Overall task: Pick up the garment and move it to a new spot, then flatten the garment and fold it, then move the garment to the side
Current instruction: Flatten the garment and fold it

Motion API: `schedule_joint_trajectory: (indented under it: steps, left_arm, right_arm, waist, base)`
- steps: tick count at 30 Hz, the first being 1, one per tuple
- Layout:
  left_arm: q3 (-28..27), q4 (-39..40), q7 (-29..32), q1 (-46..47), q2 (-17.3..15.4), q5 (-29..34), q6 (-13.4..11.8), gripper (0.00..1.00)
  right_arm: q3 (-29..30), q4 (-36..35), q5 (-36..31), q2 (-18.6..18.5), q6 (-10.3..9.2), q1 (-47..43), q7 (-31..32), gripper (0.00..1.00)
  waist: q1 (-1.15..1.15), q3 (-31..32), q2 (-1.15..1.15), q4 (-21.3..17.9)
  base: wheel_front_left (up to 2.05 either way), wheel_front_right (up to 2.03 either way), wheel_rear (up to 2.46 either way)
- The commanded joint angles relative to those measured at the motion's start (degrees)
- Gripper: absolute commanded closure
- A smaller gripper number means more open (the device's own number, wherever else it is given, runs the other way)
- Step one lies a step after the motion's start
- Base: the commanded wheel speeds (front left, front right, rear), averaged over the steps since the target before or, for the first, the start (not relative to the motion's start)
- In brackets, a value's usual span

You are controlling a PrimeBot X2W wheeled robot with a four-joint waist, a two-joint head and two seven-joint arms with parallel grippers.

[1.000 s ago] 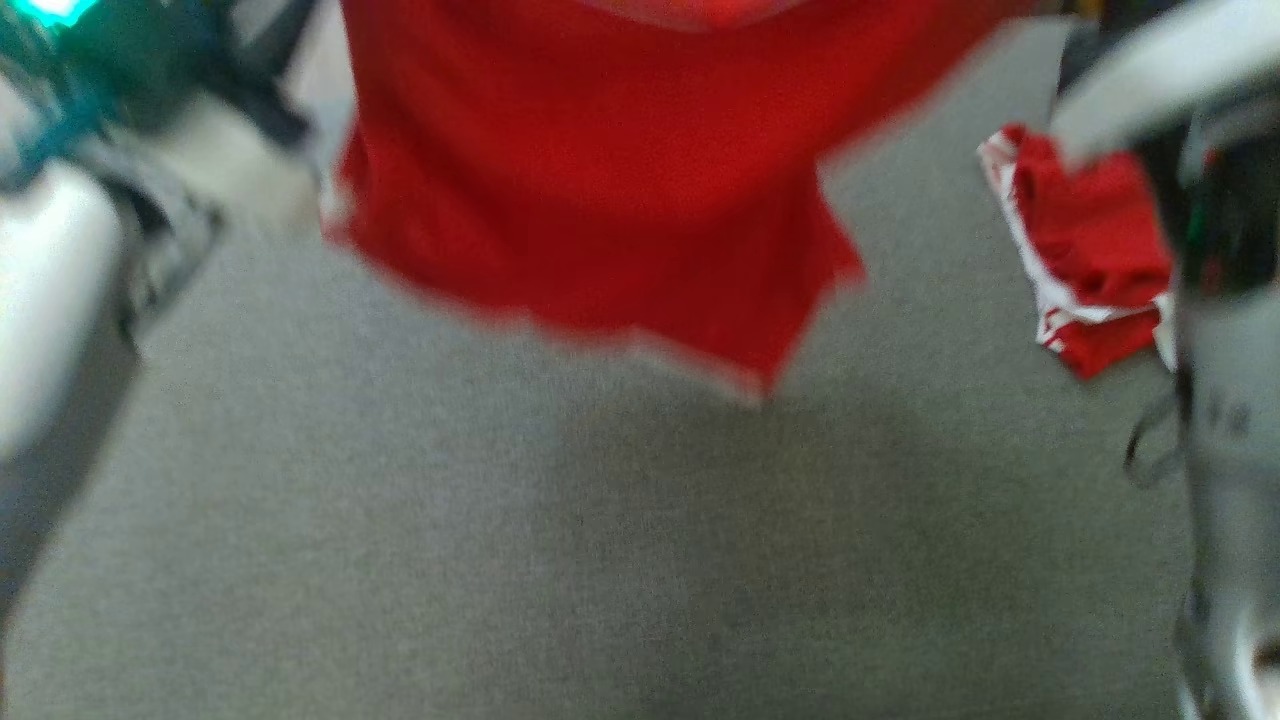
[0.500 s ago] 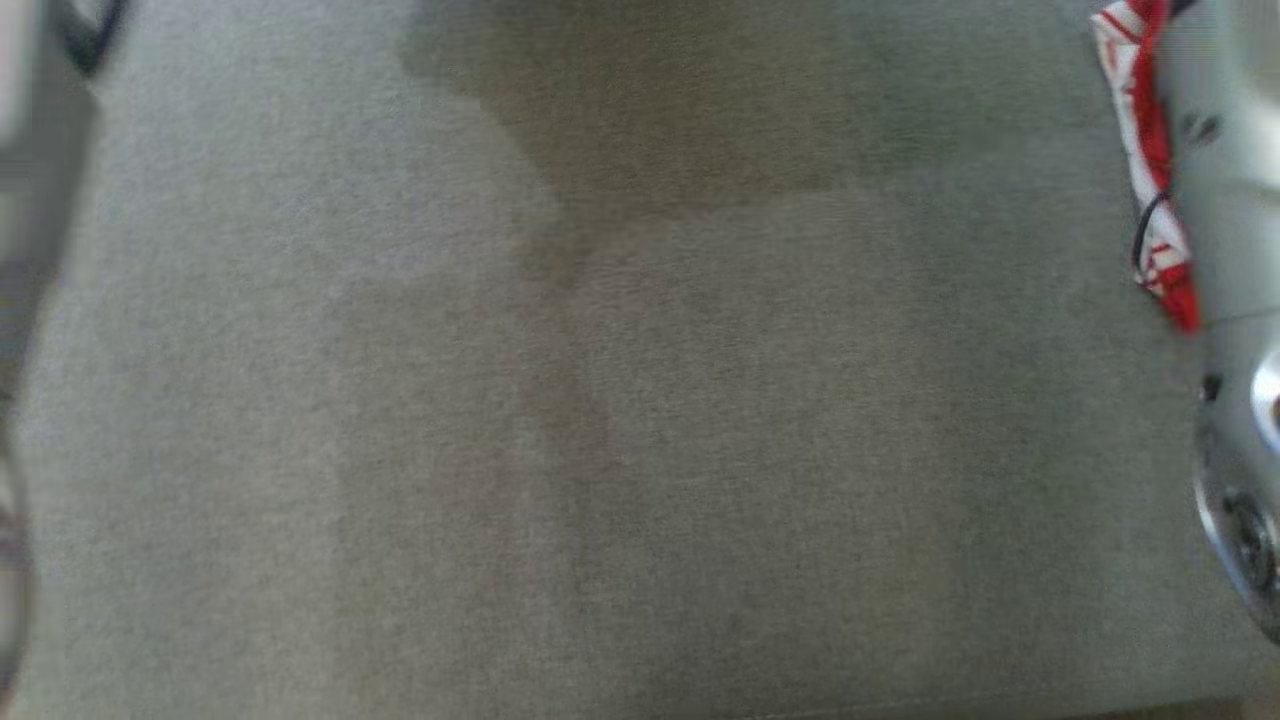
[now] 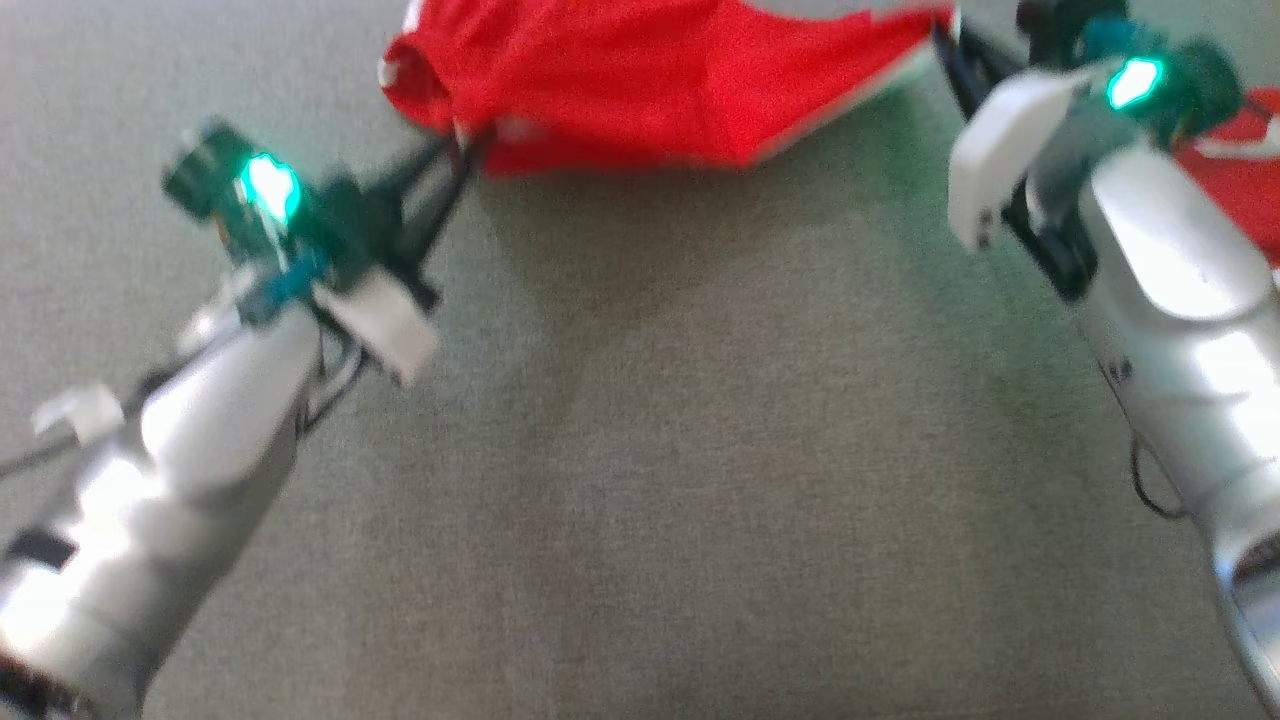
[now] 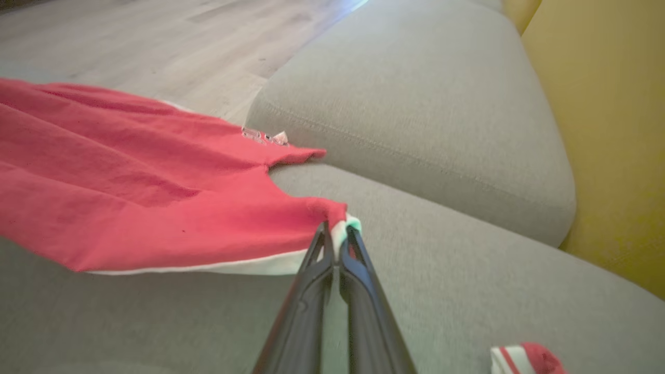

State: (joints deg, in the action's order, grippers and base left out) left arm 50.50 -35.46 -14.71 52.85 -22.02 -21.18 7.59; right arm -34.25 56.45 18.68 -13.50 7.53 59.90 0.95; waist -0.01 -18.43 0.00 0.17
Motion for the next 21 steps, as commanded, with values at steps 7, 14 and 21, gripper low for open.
schedule_joint_trajectory:
  steps: [7,14,21]
  left_arm:
    - [1.1,5.5,-0.3,-8.2,-5.1,1.4,-0.1,1.0]
    - [1.4,9.5,-0.3,-15.7,-5.9,0.9,-0.1,1.0]
    - [1.5,14.9,-0.3,-23.6,-7.6,0.2,-1.2,1.0]
  right_arm:
    - [-13.1,-12.6,15.8,-10.6,-0.04,-7.7,9.7,1.0]
    - [-19.1,-25.6,27.8,-21.7,-0.04,-15.2,17.9,1.0]
    - [-18.8,-34.9,33.0,-28.9,-0.04,-22.4,22.3,1.0]
  waist:
    - [0.01,8.5,0.0,-1.1]
    - [0.01,14.3,0.0,-0.8]
    - [0.01,19.0,0.0,-1.2]
  base:
    - [0.0,0.0,0.0]
    - [0.0,0.0,0.0]
    - [0.0,0.0,0.0]
